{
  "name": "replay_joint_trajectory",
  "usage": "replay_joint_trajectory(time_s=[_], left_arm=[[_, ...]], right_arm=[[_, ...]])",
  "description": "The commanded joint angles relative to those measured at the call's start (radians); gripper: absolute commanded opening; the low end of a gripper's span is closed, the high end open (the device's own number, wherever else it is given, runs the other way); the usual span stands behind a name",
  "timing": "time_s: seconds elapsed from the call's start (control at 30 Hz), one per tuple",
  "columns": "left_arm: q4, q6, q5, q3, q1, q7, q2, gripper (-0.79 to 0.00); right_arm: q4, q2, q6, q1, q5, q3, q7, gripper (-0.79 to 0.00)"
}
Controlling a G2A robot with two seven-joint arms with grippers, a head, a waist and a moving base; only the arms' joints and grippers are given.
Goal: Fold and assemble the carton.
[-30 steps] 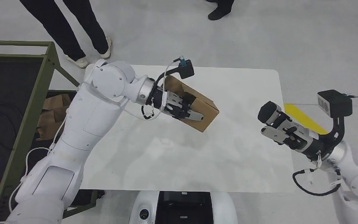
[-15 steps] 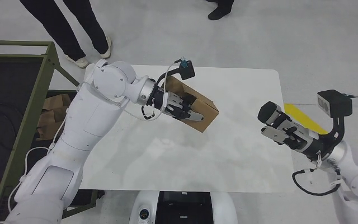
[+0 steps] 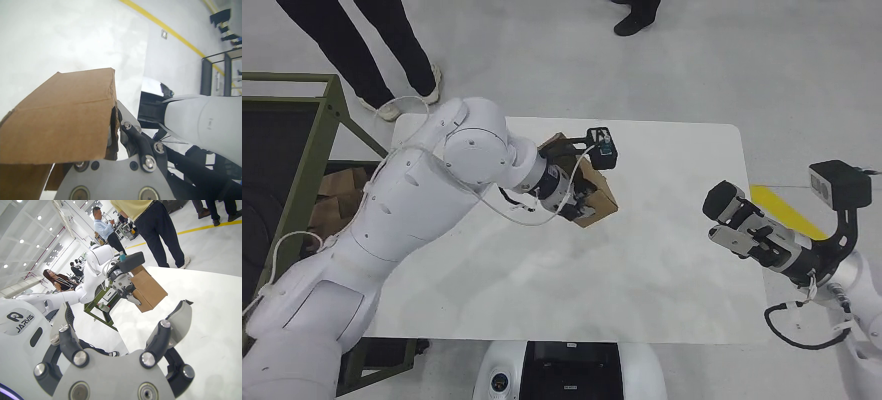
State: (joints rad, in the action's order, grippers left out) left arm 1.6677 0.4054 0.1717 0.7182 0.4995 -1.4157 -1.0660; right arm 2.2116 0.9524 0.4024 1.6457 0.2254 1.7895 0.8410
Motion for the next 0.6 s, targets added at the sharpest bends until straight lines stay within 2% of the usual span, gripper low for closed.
replay_joint_trajectory(time_s=[0.0,0.27,0.43,0.5,0.57], left_arm=[[-0.014,0.029,-0.007,-0.073,-0.045,0.03,0.014,-0.785],[-0.066,0.084,0.032,-0.329,-0.229,0.085,0.066,-0.785],[-0.089,0.153,0.02,-0.477,-0.316,0.153,0.098,-0.785],[-0.099,0.163,0.013,-0.514,-0.343,0.164,0.108,-0.785],[-0.099,0.163,0.013,-0.514,-0.343,0.164,0.108,-0.785]], right_arm=[[0.0,0.0,0.0,0.0,0.0,0.0,0.0,0.0],[0.0,0.0,0.0,0.0,0.0,0.0,0.0,0.0],[0.0,0.0,0.0,0.0,0.0,0.0,0.0,0.0],[0.0,0.0,0.0,0.0,0.0,0.0,0.0,0.0],[0.0,0.0,0.0,0.0,0.0,0.0,0.0,0.0]])
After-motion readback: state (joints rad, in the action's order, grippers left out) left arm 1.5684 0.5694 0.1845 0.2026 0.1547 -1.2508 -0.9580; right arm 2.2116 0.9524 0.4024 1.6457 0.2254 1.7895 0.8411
